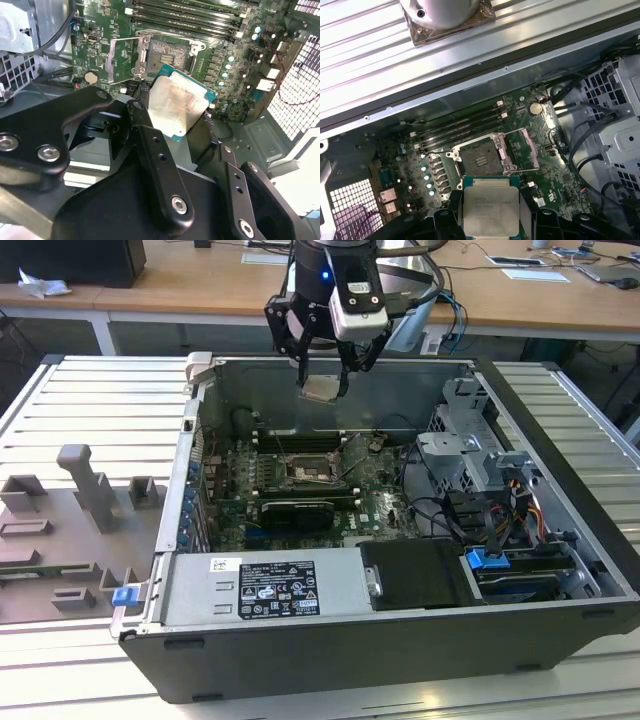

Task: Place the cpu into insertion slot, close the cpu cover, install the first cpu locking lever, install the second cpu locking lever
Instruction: 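Place the cpu into insertion slot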

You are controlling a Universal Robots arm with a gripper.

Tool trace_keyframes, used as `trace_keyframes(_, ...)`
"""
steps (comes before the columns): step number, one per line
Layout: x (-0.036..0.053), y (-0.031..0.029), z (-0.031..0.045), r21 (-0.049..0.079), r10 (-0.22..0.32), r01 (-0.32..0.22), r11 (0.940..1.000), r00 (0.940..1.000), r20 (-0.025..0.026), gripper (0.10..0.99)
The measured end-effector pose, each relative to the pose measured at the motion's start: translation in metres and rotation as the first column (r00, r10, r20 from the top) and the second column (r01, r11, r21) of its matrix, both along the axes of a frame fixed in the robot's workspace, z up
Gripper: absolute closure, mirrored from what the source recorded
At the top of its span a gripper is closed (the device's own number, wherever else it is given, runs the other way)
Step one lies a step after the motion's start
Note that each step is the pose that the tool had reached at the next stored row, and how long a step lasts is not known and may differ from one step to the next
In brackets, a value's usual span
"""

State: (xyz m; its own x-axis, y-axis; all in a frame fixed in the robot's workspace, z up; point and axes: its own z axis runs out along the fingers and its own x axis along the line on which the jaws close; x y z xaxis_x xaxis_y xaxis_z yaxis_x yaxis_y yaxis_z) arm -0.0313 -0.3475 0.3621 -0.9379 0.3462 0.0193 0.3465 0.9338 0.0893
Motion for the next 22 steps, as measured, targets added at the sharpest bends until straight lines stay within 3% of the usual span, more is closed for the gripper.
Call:
trace_keyframes(8,0.0,0.0,0.0,0.0,-0.062,0.062,0.9981,0.9981,0.0,0.545)
trace_keyframes(18,0.0,0.0,-0.0001,0.0,-0.151,0.151,0.9885,0.9885,0.0,0.545)
trace_keyframes(22,0.0,0.0,-0.0001,0.0,-0.191,0.191,0.9816,0.9816,-0.0001,0.545)
